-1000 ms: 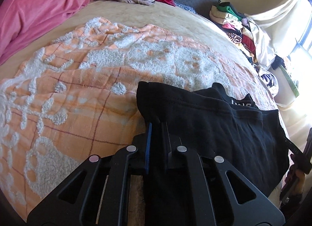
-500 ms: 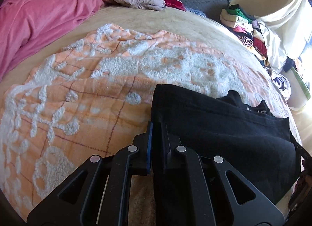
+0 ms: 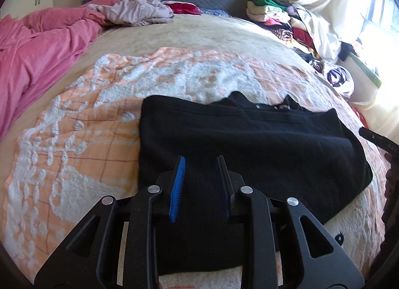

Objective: Fold small clothes
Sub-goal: 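Lay the folded hem flat and open both tools, then press and smooth the folded shirt with both open tools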

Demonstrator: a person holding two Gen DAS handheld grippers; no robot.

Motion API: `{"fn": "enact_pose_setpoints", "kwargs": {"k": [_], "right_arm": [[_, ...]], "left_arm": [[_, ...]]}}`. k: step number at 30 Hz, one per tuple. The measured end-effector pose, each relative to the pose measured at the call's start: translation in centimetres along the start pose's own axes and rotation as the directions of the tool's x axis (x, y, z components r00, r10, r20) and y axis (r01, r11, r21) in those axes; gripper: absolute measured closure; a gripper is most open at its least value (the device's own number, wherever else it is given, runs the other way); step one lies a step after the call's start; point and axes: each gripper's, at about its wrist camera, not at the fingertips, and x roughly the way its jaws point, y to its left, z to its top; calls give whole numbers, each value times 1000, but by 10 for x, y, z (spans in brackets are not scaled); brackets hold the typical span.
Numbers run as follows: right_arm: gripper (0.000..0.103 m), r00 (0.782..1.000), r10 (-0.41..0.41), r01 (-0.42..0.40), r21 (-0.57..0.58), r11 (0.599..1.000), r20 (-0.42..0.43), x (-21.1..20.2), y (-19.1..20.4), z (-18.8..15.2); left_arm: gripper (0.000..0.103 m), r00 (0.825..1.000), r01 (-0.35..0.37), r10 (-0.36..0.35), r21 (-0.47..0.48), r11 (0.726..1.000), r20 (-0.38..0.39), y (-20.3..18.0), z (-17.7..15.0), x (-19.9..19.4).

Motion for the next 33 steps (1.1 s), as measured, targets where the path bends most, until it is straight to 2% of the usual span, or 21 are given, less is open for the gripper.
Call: {"fn": "enact_pose_setpoints", "kwargs": {"k": [4,5,6,8,9,10,11,12,15,16,20,22,24,28,32,33], "right_arm": [[43,995,34,-41,-75,996,-89,4,19,-14],[37,991,15,-27,-89,996,-130,8,21,-18],[36,982,-34,13,-114,993,-186,15,21,-25],[35,952,-171,124,-190,974,-254,27,17,-45],[32,945,-191,144,-184,972,-267,28,11,-53],[31,948,-146,118,-116,986,-281,28,0,-58],[31,953,-106,95,-51,994,-284,25,-9,-58],[30,957,-91,86,-32,996,-276,21,-12,-57],[30,973,-139,132,-49,990,-185,3,-10,-48],[30,980,-132,128,-37,991,-150,-4,-9,-44],[29,998,-46,44,-48,998,-40,-23,15,-33],[29,1000,-3,1,-96,995,-24,-26,35,-29],[29,999,26,-32,-151,988,-39,-22,57,-28],[29,994,-8,-18,-237,971,-107,13,102,-27],[29,973,-81,33,-218,975,-217,69,121,-25],[29,972,-90,45,-204,978,-217,77,122,-24]], "left_arm": [[76,997,2,1,50,999,-76,-18,-16,12],[75,996,-3,8,58,998,-94,-19,-20,16],[75,995,-10,17,68,998,-103,-20,-26,17],[75,994,-2,11,84,996,-109,-19,-33,15],[75,994,15,-6,76,997,-109,-16,-36,13],[75,993,36,-30,56,998,-110,-12,-38,12],[75,993,51,-47,41,998,-109,-8,-39,11],[75,993,56,-52,37,998,-107,-7,-39,8],[74,997,36,-33,55,998,-68,-13,-33,-7],[72,998,36,-32,74,997,-48,-18,-29,-12],[66,998,51,-47,114,992,-36,-34,-23,-12],[64,996,53,-43,120,991,-83,-39,-25,-2],[60,989,62,-46,108,992,-141,-39,-31,11],[58,992,50,-33,137,989,-119,-42,-41,12],[57,991,74,-59,117,990,-123,-38,-40,14],[57,990,82,-68,109,991,-123,-37,-39,14]]}}
